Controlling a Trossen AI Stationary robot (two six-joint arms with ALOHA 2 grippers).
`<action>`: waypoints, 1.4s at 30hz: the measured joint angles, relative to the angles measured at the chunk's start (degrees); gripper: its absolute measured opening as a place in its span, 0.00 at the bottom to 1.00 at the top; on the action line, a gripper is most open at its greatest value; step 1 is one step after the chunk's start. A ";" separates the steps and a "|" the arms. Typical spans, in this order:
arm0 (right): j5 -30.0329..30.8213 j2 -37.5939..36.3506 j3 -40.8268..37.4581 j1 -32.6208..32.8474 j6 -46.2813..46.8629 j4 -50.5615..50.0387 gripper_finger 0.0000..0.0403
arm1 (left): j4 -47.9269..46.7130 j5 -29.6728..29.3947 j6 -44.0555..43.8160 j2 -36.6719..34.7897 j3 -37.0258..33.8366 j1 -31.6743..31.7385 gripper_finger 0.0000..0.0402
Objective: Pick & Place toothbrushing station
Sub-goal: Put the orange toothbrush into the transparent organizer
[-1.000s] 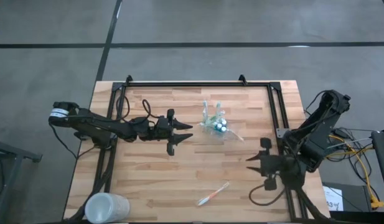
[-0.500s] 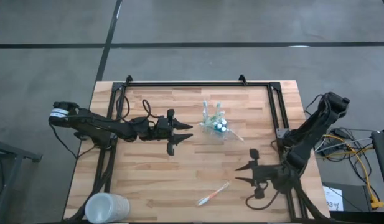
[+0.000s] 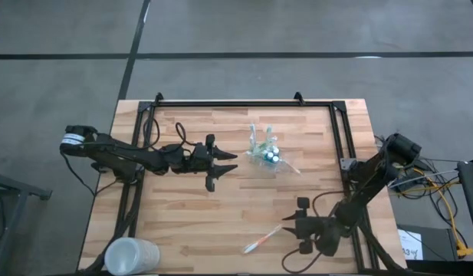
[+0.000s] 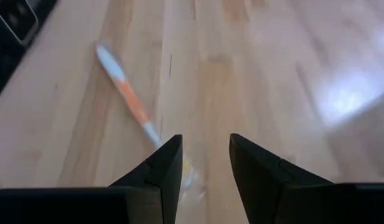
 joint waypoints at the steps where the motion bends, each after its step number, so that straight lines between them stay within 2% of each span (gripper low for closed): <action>1: -0.75 1.05 0.00 0.00 1.34 0.01 0.32 | -0.02 0.00 -0.02 0.00 0.00 0.02 0.39; 6: -2.51 4.98 0.02 0.01 5.28 0.30 0.31 | -0.01 0.01 0.00 0.00 0.00 0.01 0.39; 15: -7.58 6.69 0.02 -0.03 5.66 0.42 0.27 | -0.01 0.00 0.00 0.00 0.01 0.02 0.39; 26: -8.33 7.88 0.02 -0.42 8.86 0.55 0.27 | -0.01 0.00 0.00 0.00 0.00 0.00 0.39; 32: -5.19 7.73 0.00 -1.33 6.95 1.38 0.25 | 0.00 0.00 0.00 0.00 0.02 0.00 0.39; 37: -5.04 7.73 0.00 -1.41 4.10 2.66 0.24 | 0.00 0.00 0.00 0.00 0.02 0.00 0.39; 42: -8.36 7.82 -0.24 -3.00 4.67 2.64 0.25 | 0.00 0.00 0.00 0.00 0.02 0.02 0.39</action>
